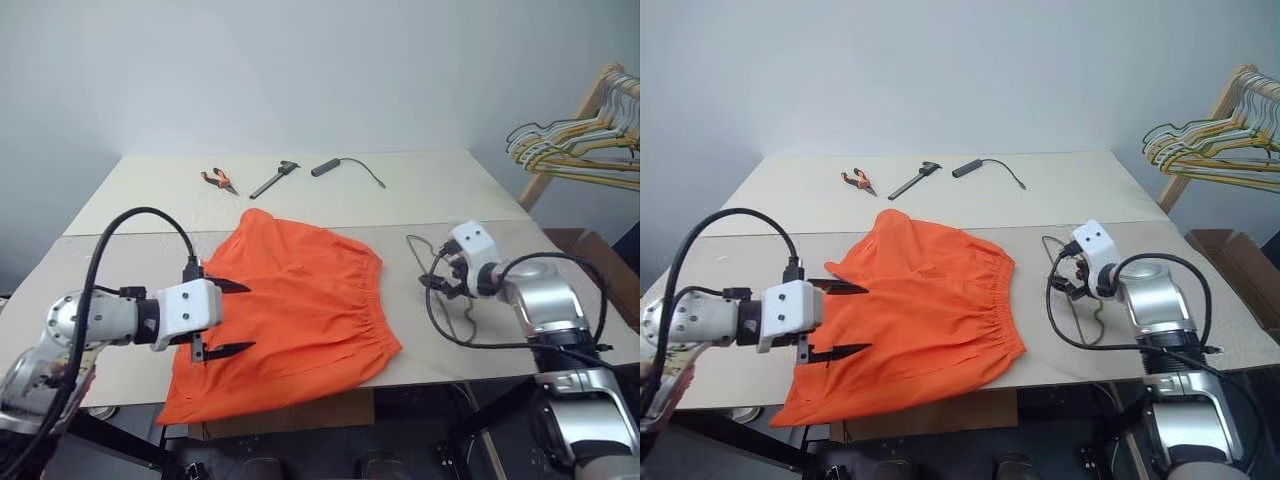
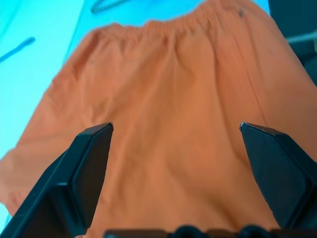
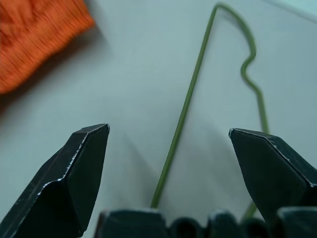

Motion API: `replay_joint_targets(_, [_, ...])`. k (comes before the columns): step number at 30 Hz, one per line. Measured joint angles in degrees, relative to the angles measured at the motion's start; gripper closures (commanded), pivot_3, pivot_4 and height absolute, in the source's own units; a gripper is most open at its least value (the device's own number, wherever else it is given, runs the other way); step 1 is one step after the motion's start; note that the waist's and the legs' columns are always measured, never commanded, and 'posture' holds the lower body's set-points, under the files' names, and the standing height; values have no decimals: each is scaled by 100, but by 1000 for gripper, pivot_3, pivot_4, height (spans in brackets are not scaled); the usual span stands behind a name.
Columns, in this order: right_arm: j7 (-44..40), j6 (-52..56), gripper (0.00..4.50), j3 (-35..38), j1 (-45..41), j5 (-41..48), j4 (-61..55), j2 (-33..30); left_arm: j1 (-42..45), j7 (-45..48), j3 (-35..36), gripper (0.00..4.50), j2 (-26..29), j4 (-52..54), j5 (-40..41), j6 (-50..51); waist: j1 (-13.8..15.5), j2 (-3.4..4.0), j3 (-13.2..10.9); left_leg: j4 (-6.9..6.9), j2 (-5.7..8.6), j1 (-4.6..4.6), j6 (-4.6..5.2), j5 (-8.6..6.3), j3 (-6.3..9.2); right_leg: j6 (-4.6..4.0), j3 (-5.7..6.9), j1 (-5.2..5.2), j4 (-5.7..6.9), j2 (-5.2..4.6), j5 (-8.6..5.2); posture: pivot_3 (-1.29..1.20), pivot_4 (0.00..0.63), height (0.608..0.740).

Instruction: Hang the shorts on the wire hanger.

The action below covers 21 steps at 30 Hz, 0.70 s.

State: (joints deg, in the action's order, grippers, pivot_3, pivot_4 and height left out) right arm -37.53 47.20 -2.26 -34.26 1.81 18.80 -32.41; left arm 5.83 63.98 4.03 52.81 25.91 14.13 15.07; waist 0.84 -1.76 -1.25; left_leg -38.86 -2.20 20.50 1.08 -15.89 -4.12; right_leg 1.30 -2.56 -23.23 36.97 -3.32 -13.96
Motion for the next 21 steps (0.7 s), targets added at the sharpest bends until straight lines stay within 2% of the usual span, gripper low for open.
replay_joint_targets(10, [-155,11,0,-303,-215,-13,837,53,-28,298,-44,41,-77,-56,541,-22,-140,2,-1,0,3,-4,0,0,12,6,0,7,-4,-1,2,66,0,740])
replay_joint_targets(13, [-198,-9,539,-418,-340,-54,1015,53,-91,314,-44,0,-75,-41,615,-42,-157,2,-1,0,3,-11,0,0,14,7,0,14,-4,-1,1,67,0,740])
replay_joint_targets(20, [-174,-95,2903,-611,-518,-99,1360,98,-125,285,-49,0,-75,-42,613,-227,-147,-22,15,-1,3,-32,0,0,19,9,6,41,-8,-2,2,74,0,740])
replay_joint_targets(21, [-165,-95,3071,-611,-522,-105,1370,98,-125,281,-49,0,-75,-42,612,-232,-146,-23,15,-1,2,-31,0,0,20,9,7,41,-10,-2,1,79,0,740])
